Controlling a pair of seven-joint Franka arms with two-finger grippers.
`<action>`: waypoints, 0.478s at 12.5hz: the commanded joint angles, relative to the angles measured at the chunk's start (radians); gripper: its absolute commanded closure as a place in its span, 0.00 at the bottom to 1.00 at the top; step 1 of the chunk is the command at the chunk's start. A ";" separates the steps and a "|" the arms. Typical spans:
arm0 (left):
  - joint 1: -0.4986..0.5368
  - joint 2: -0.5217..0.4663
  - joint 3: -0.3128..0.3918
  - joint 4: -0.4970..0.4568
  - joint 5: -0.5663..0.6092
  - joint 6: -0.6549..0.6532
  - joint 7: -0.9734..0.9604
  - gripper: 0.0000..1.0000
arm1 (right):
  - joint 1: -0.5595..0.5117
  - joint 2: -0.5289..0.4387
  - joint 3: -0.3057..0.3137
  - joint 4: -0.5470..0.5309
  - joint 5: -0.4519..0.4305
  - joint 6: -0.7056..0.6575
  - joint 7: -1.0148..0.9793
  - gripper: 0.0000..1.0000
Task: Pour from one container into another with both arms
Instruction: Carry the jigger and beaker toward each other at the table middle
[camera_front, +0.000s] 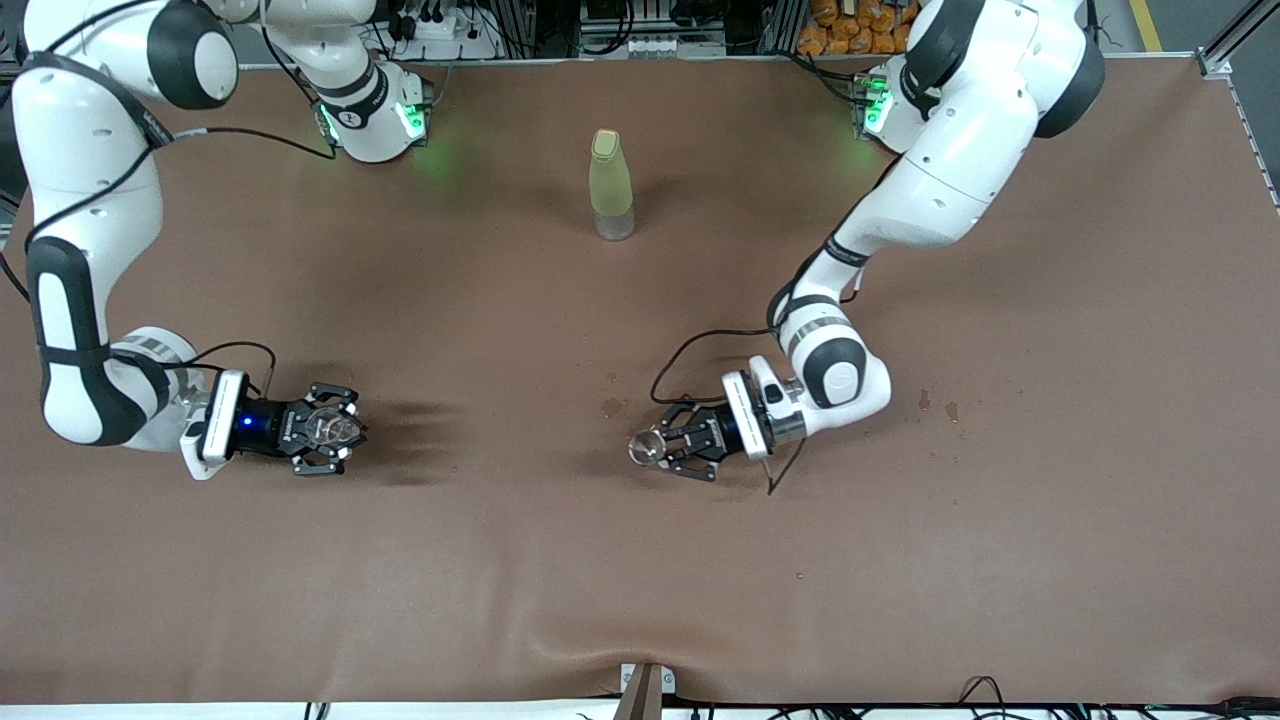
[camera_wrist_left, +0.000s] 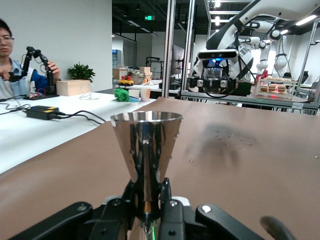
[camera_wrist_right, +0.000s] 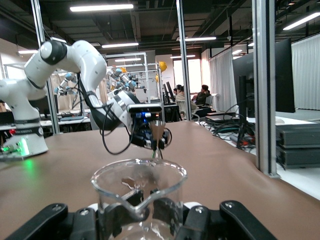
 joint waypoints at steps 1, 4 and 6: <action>-0.050 -0.009 0.010 0.010 -0.053 0.021 0.031 1.00 | 0.030 -0.162 -0.008 -0.151 0.016 0.023 0.069 1.00; -0.085 -0.002 0.010 0.010 -0.129 0.021 0.115 1.00 | 0.062 -0.290 -0.009 -0.251 0.016 0.058 0.153 1.00; -0.127 -0.002 0.010 0.010 -0.186 0.021 0.138 1.00 | 0.091 -0.379 -0.011 -0.324 0.016 0.110 0.201 1.00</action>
